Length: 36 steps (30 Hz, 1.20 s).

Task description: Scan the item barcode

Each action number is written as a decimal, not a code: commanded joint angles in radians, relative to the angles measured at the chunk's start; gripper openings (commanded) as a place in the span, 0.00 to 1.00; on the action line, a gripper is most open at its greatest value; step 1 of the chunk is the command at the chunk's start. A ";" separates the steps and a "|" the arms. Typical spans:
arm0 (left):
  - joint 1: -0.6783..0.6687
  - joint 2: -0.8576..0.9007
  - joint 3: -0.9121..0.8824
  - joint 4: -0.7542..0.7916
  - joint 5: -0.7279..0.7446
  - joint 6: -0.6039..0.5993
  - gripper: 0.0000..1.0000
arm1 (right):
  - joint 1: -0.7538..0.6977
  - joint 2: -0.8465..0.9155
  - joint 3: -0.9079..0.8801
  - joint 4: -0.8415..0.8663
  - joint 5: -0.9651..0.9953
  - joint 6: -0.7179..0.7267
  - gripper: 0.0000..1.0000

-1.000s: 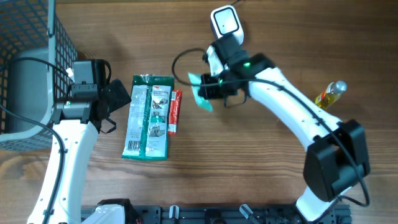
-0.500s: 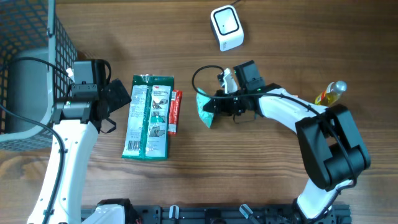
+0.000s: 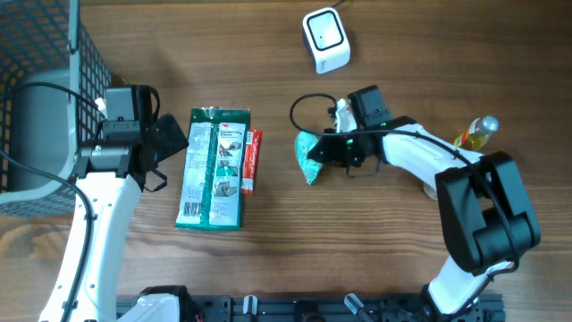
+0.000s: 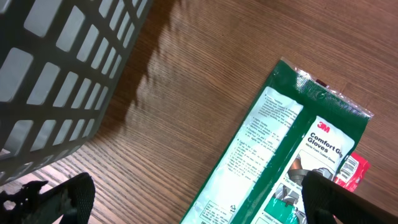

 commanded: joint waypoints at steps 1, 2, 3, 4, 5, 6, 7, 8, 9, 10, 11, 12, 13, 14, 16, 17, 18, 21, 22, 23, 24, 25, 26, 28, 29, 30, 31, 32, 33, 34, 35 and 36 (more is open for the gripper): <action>0.004 0.002 0.009 0.002 -0.013 -0.013 1.00 | -0.054 0.024 -0.027 -0.041 0.122 -0.015 0.44; 0.004 0.002 0.009 0.002 -0.013 -0.013 1.00 | -0.061 0.024 -0.027 -0.042 0.123 -0.018 0.45; 0.004 0.002 0.009 0.002 -0.013 -0.013 1.00 | -0.071 0.024 -0.027 -0.042 0.122 -0.018 0.49; 0.004 0.002 0.009 0.002 -0.013 -0.013 1.00 | -0.081 0.021 -0.024 -0.043 0.119 -0.018 0.54; 0.004 0.002 0.009 0.002 -0.013 -0.013 1.00 | -0.089 0.014 -0.019 -0.050 0.114 -0.020 0.58; 0.004 0.002 0.009 0.002 -0.013 -0.013 1.00 | -0.098 0.000 -0.006 -0.069 0.114 -0.031 0.61; 0.004 0.002 0.009 0.002 -0.013 -0.013 1.00 | -0.106 -0.021 0.011 -0.095 0.115 -0.053 0.63; 0.004 0.002 0.009 0.002 -0.013 -0.013 1.00 | -0.109 -0.046 0.030 -0.122 0.115 -0.070 0.66; 0.004 0.002 0.009 0.002 -0.013 -0.013 1.00 | -0.109 -0.064 0.042 -0.138 0.116 -0.070 0.66; 0.004 0.002 0.009 0.002 -0.013 -0.013 1.00 | -0.107 -0.097 0.054 -0.155 0.114 -0.069 0.64; 0.004 0.002 0.009 0.002 -0.013 -0.013 1.00 | -0.100 -0.130 0.058 -0.163 0.101 -0.069 0.59; 0.004 0.002 0.009 0.002 -0.013 -0.013 1.00 | -0.088 -0.161 0.058 -0.167 0.072 -0.069 0.50; 0.004 0.002 0.009 0.002 -0.013 -0.013 1.00 | -0.074 -0.183 0.058 -0.168 0.031 -0.069 0.38; 0.004 0.002 0.009 0.002 -0.013 -0.013 1.00 | -0.064 -0.194 0.058 -0.166 -0.008 -0.069 0.23; 0.004 0.002 0.009 0.002 -0.013 -0.013 1.00 | -0.040 -0.195 0.057 -0.154 -0.074 -0.067 0.04; 0.004 0.002 0.009 0.002 -0.013 -0.013 1.00 | -0.026 -0.189 0.052 -0.141 -0.084 -0.066 0.04; 0.004 0.002 0.009 0.002 -0.013 -0.013 1.00 | -0.012 -0.185 0.045 -0.129 -0.085 -0.064 0.04; 0.004 0.002 0.009 0.002 -0.013 -0.013 1.00 | 0.016 -0.172 0.010 -0.077 -0.032 -0.028 0.06; 0.004 0.002 0.009 0.002 -0.013 -0.013 1.00 | 0.025 -0.168 -0.006 -0.060 0.028 0.000 0.07; 0.004 0.002 0.009 0.002 -0.013 -0.013 1.00 | 0.029 -0.162 -0.014 -0.054 0.068 0.015 0.07; 0.004 0.002 0.009 0.002 -0.013 -0.013 1.00 | 0.031 -0.154 -0.022 -0.053 0.103 0.022 0.07; 0.004 0.002 0.009 0.002 -0.013 -0.013 1.00 | 0.031 -0.142 -0.031 -0.048 0.116 0.030 0.08; 0.004 0.002 0.009 0.002 -0.013 -0.013 1.00 | 0.031 -0.129 -0.040 -0.040 0.115 0.035 0.08; 0.004 0.002 0.009 0.002 -0.013 -0.013 1.00 | 0.031 -0.102 -0.058 -0.017 0.115 0.035 0.08; 0.004 0.002 0.009 0.002 -0.013 -0.013 1.00 | 0.031 -0.085 -0.069 0.001 0.115 0.035 0.09; 0.004 0.002 0.009 0.002 -0.013 -0.013 1.00 | 0.031 -0.068 -0.074 0.010 0.115 0.035 0.09; 0.004 0.002 0.009 0.002 -0.013 -0.013 1.00 | 0.031 -0.048 -0.074 0.008 0.116 0.034 0.10; 0.004 0.002 0.009 0.002 -0.013 -0.013 1.00 | 0.028 -0.034 -0.074 -0.003 0.117 0.034 0.10; 0.004 0.002 0.009 0.002 -0.013 -0.013 1.00 | 0.027 -0.026 -0.074 -0.028 0.132 0.035 0.10; 0.004 0.002 0.009 0.002 -0.013 -0.013 1.00 | 0.027 -0.025 -0.074 -0.080 0.184 0.054 0.10; 0.004 0.002 0.009 0.002 -0.013 -0.013 1.00 | 0.027 -0.027 -0.074 -0.121 0.223 0.099 0.10; 0.004 0.002 0.009 0.002 -0.013 -0.013 1.00 | 0.027 -0.028 -0.073 -0.139 0.233 0.117 0.13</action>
